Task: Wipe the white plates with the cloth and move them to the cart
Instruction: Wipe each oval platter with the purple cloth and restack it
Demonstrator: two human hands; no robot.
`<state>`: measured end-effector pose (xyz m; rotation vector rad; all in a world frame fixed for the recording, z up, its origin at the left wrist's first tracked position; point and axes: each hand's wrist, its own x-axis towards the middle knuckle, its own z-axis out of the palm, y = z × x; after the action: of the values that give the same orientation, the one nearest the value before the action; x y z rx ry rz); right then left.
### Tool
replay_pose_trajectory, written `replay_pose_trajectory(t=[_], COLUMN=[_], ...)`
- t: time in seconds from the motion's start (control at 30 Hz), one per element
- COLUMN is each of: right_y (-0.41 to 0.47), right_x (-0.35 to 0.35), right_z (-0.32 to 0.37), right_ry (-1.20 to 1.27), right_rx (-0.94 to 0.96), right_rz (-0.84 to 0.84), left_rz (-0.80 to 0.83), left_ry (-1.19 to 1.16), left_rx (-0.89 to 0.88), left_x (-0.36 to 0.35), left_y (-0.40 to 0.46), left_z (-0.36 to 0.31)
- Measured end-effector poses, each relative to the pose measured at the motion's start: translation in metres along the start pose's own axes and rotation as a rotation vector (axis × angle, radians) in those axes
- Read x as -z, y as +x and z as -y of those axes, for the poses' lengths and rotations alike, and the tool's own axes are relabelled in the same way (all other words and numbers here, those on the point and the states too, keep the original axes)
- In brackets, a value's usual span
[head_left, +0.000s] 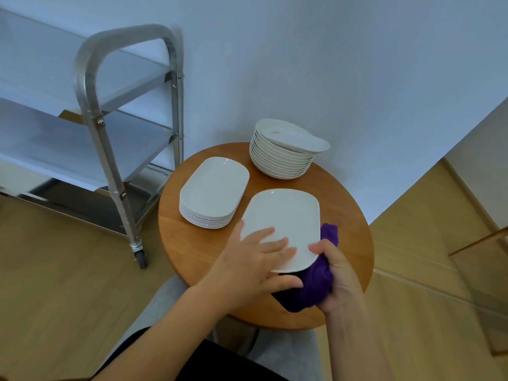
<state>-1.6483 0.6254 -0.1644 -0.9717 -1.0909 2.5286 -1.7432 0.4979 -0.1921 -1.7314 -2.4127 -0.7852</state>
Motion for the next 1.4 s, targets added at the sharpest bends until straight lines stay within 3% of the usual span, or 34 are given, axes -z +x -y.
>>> replay_pose_trajectory(t=[0.1,0.13,0.2,0.27,0.33,0.4,0.43,0.53,0.67,0.8,0.97,1.07,1.2,1.27,1.4], right_y=[0.0,0.0,-0.001,-0.001,0.003,0.009,0.012,0.022,0.049,0.055,0.043,0.038,0.033,0.033,0.046], right_x=[0.005,0.006,0.009,0.007,0.007,0.007,0.004,-0.011,-0.03,-0.044,-0.048,-0.048,-0.048,-0.045,-0.044], right_z=[-0.007,-0.009,-0.012,-0.01,-0.006,0.003,0.009,0.02,0.017,-0.006,-0.041,-0.047,-0.042,-0.04,-0.036], right_ry=[0.089,0.078,0.006,-0.097,-0.298,-0.463,-0.52,-0.857,-1.551,-1.817,-1.848,-1.818,-1.834,-1.766,-1.369], right_rx=[0.038,0.046,0.044,0.051,0.169,0.383,0.493,0.721,0.821,0.857,0.879,0.852,0.679,0.645,0.652], right_rz=[-0.017,-0.03,-0.034,-0.07,-0.245,-0.462,-0.49,-0.421,-0.411,-0.286,0.13,0.285,0.461,0.422,0.035], left_rz=[-0.291,-0.358,-0.379,-0.379,-0.41,-0.476,-0.492,-0.528,-0.573,-0.594,-0.653,-0.676,-0.655,-0.652,-0.665], left_ry=[-0.358,-0.593,-1.28,-1.659,-1.67,-1.578,-1.535,-1.427,-1.226,-1.164,-1.147,-1.179,-1.18,-1.152,-1.064], left_rx=[0.38,0.59,0.944,0.991,0.878,0.91,0.927,0.939,0.781,0.723,0.882,0.967,1.099,1.128,1.092], left_x=[-0.004,0.0,0.01,0.009,0.011,0.006,0.002,-0.006,-0.009,-0.013,-0.012,-0.013,-0.009,-0.004,0.006], left_y=[-0.005,-0.003,0.006,0.005,0.001,-0.001,-0.001,0.0,0.0,-0.007,-0.006,-0.005,-0.002,0.002,0.013], left_z=[0.0,-0.003,-0.004,0.006,0.011,0.012,0.012,0.009,0.0,0.004,0.024,0.036,0.054,0.068,0.091])
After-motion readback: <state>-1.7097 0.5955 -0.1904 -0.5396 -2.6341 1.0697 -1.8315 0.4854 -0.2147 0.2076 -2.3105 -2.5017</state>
